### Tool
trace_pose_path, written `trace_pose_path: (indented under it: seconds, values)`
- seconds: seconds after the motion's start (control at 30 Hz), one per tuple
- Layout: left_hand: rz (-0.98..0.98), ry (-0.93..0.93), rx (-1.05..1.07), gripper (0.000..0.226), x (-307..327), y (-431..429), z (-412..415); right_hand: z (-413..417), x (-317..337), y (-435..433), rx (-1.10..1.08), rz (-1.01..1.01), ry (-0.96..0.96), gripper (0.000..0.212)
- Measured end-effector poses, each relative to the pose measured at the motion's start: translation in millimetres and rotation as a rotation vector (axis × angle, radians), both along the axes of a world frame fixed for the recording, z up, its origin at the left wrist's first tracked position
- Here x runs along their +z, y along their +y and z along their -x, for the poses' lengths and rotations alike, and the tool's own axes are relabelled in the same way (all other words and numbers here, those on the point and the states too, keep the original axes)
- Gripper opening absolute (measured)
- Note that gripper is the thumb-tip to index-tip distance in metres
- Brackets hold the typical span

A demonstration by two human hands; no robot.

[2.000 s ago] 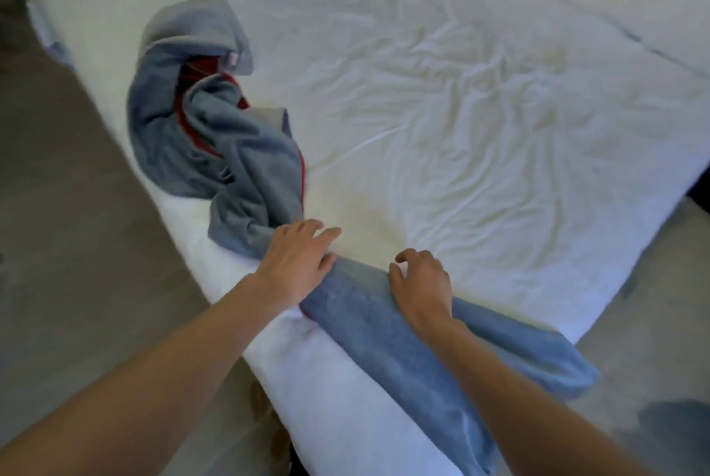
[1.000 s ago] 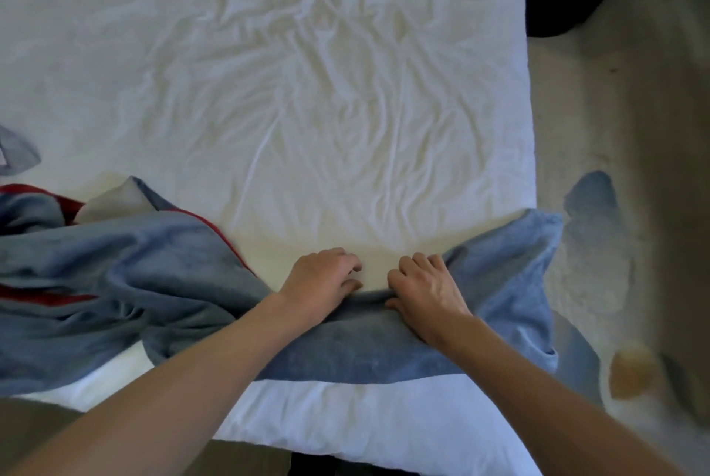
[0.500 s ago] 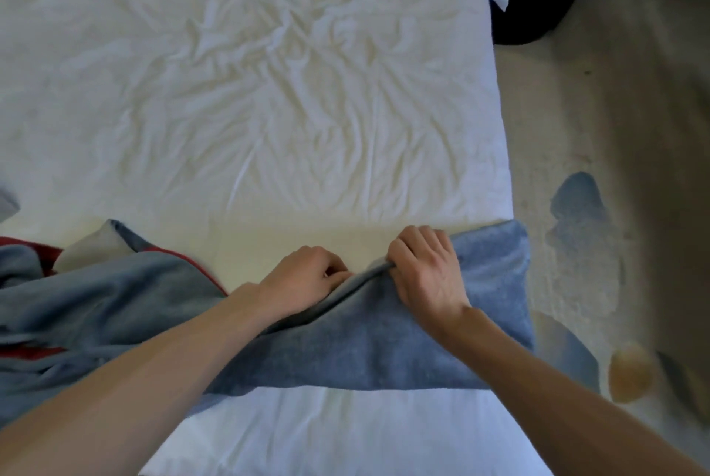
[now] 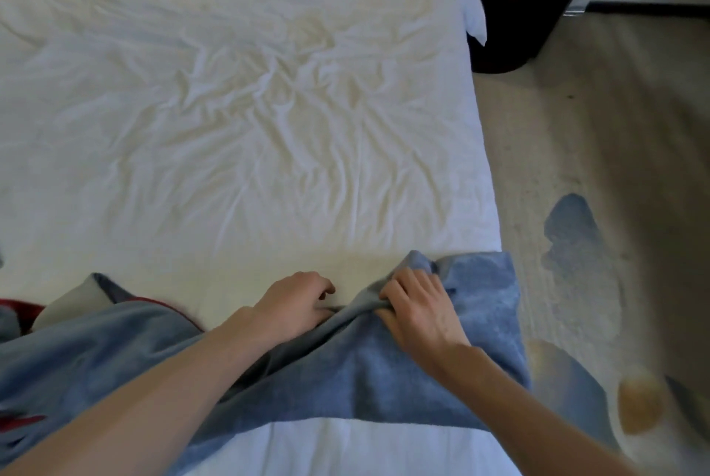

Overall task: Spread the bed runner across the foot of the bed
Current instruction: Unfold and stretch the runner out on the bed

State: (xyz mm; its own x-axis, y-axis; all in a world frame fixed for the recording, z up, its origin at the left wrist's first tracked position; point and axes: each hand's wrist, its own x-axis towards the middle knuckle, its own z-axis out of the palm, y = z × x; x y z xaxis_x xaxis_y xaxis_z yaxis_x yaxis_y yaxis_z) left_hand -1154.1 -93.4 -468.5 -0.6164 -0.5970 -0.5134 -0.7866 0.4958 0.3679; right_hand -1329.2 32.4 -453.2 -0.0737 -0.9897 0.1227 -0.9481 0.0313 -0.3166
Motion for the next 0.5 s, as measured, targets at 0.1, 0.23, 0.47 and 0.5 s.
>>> trace_pose_path:
  seconds: [0.1,0.23,0.47,0.5]
  values:
    - [0.065,-0.047,-0.055,0.037,-11.6,7.7,-3.1,-0.3,-10.0,7.6,0.062,-0.068,0.052,0.019]
    - [0.124,-0.048,-0.087,0.025,-14.3,21.1,-1.6,2.0,-7.4,4.3,0.081,-0.103,0.085,0.021]
    - [0.305,-0.054,-0.113,0.019,-20.4,23.8,0.1,-7.7,-17.0,-9.4,-0.159,-0.225,-0.013,0.027]
    - [0.312,-0.070,-0.113,0.017,-22.1,22.0,-0.8,-8.2,-20.1,-8.6,-0.186,-0.218,-0.025,0.027]
